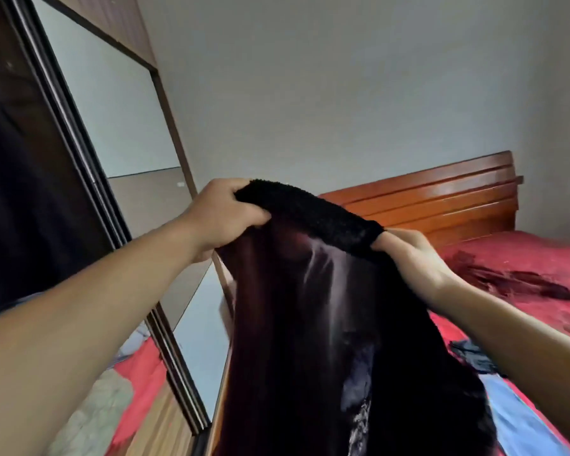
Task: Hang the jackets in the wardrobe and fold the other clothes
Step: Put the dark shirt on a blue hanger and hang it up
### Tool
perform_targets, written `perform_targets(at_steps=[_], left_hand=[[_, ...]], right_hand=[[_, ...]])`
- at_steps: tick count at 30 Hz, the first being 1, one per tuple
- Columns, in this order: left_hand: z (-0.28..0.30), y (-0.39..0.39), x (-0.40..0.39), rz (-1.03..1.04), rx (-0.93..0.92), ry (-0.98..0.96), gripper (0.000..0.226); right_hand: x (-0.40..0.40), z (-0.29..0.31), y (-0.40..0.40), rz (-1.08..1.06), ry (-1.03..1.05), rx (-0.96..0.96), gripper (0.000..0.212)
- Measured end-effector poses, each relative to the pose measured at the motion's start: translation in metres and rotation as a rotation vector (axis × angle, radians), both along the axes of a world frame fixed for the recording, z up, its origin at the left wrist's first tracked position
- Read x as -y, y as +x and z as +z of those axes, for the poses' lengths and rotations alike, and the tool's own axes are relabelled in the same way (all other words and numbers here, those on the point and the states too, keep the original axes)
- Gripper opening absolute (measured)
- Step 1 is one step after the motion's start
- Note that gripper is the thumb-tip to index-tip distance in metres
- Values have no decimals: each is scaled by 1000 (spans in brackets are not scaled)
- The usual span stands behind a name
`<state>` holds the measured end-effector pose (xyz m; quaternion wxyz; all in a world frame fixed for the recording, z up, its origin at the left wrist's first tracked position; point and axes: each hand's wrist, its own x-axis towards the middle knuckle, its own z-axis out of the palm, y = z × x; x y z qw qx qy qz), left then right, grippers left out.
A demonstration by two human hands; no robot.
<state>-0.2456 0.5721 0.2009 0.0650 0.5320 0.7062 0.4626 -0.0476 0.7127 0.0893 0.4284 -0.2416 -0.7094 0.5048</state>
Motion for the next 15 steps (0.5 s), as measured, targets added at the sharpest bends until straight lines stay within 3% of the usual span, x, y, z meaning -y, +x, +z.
perform_targets(at_steps=[2,6,9,11,13,15], left_hand=[[4,-9,-22,-8,25,-31,17],[-3,-48,-47,160,-8,-62,44],[-12,-88,-51,286,-1,-56,52],[-14,-113,-56,311,4,-43,43],[-17,-136,-61,328,-32,-51,34],[-19,-168,-60,376,-126,-58,29]], right_hand=[[-14,-36,-37,16,36,-36,16],[-6,-119,-93,-284,292,-69,42],[8,-167,-128,-215,453,102,73],[4,-189,-157,-96,563,240,83],[-16,-189,-180,-10,477,287,61],[-53,-172,-201,-65,315,326,25]])
